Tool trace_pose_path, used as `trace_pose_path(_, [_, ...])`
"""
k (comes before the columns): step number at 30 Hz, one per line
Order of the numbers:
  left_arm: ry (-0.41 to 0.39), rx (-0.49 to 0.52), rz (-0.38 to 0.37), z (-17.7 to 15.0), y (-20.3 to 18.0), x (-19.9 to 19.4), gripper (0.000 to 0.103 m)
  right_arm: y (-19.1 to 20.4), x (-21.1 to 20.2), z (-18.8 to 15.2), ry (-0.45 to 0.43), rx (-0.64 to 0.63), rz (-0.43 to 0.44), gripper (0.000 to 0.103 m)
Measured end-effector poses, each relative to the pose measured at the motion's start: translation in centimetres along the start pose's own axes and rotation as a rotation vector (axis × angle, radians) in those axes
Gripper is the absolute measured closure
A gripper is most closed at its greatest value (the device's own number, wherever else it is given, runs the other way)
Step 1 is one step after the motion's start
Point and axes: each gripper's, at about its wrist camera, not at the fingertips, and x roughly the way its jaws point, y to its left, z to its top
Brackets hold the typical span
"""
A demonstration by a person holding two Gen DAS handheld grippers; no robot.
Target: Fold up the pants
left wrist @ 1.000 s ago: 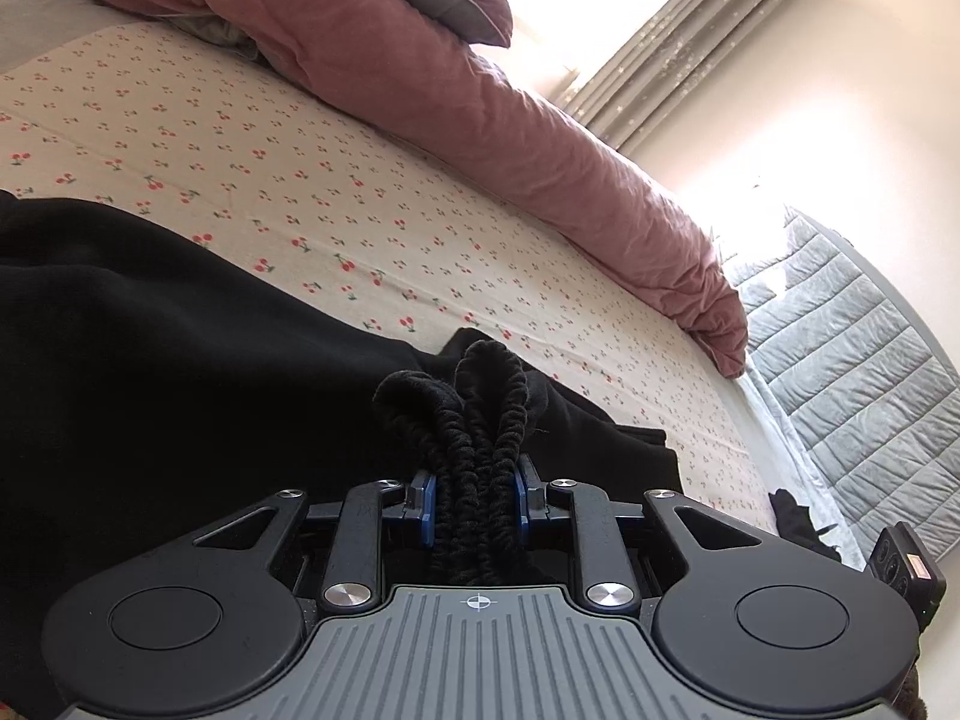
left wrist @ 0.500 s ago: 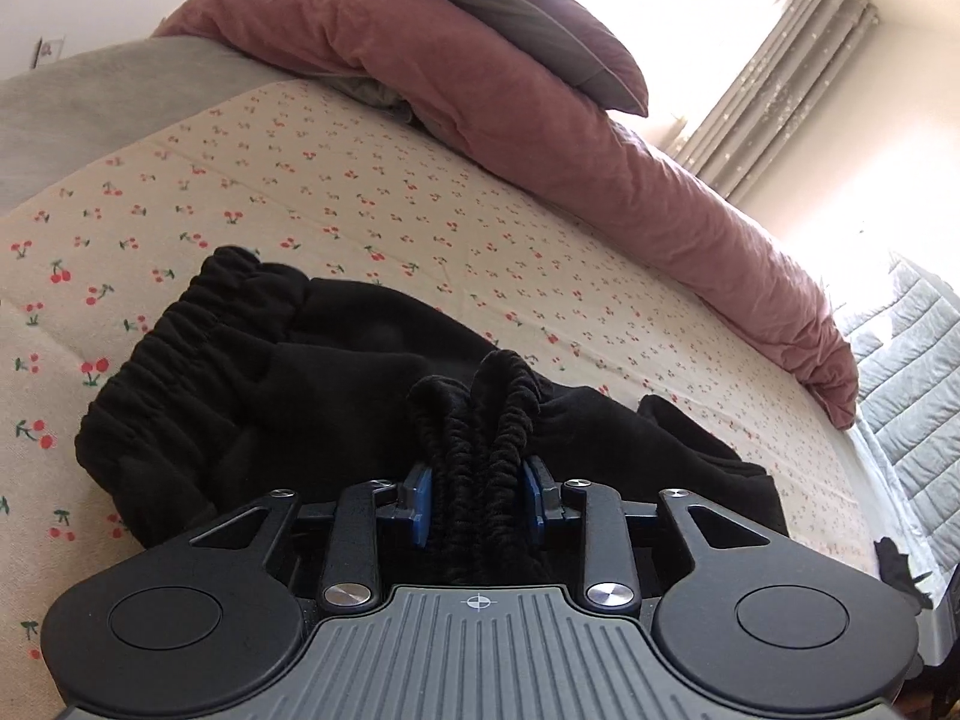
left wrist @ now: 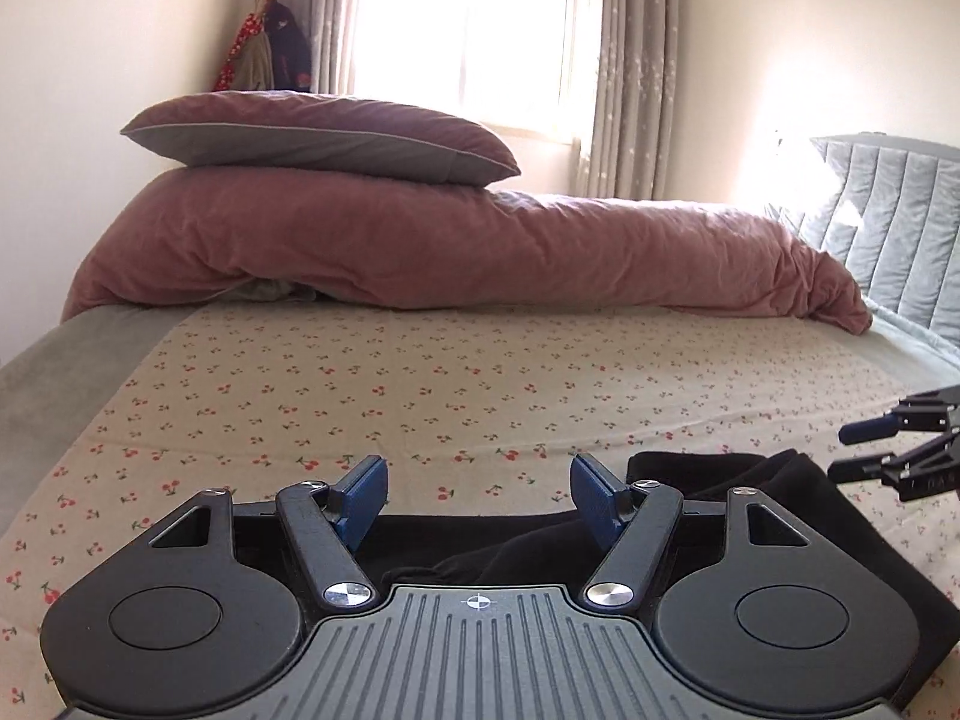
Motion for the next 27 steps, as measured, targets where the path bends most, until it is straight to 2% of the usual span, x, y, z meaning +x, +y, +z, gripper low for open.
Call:
trace_pose_path(5, [0.13, 0.102, 0.068, -2.2, -0.3, 2.9, 0.042, -1.9, 3.8, -1.2, 0.074, 0.033, 0.011, 0.065])
trace_pose_path(6, [0.149, 0.12, 0.077, -2.6, -0.4, 3.1, 0.047, -1.7, 4.1, -1.6, 0.084, 0.011, 0.016, 0.069])
trace_pose_path(7, [0.164, 0.124, 0.083, -3.0, -0.3, 3.1, 0.057, -1.5, 4.1, -1.8, 0.079, -0.015, 0.016, 0.072])
trace_pose_path(8, [0.168, 0.125, 0.083, -3.4, -0.3, 3.0, 0.062, -1.1, 4.1, -1.9, 0.081, -0.04, 0.017, 0.08])
trace_pose_path(9, [0.16, 0.13, 0.093, -3.8, -0.3, 2.7, 0.071, -0.7, 4.0, -1.9, 0.084, -0.062, 0.008, 0.085])
trace_pose_path(12, [0.127, 0.129, 0.114, -4.4, -0.4, 1.8, 0.079, 0.7, 3.7, -2.3, 0.068, -0.14, -0.036, 0.092])
trace_pose_path(15, [0.069, 0.14, 0.139, -4.5, -1.1, 1.0, 0.083, 1.8, 3.1, -2.7, 0.023, -0.181, -0.104, 0.098])
trace_pose_path(21, [-0.048, 0.138, 0.19, -4.4, -1.8, -0.8, 0.084, 2.6, 2.0, -2.8, -0.131, -0.191, -0.221, 0.1])
trace_pose_path(24, [-0.027, 0.136, 0.219, -4.5, -1.5, 0.3, 0.083, 2.5, 3.8, -2.9, -0.102, -0.196, -0.254, 0.103])
trace_pose_path(26, [0.036, 0.156, 0.245, -4.9, -1.5, 1.8, 0.082, 2.2, 5.7, -3.0, -0.03, -0.199, -0.279, 0.103])
trace_pose_path(27, [0.075, 0.173, 0.256, -5.0, -1.6, 2.6, 0.08, 2.0, 6.1, -3.1, -0.026, -0.19, -0.283, 0.103])
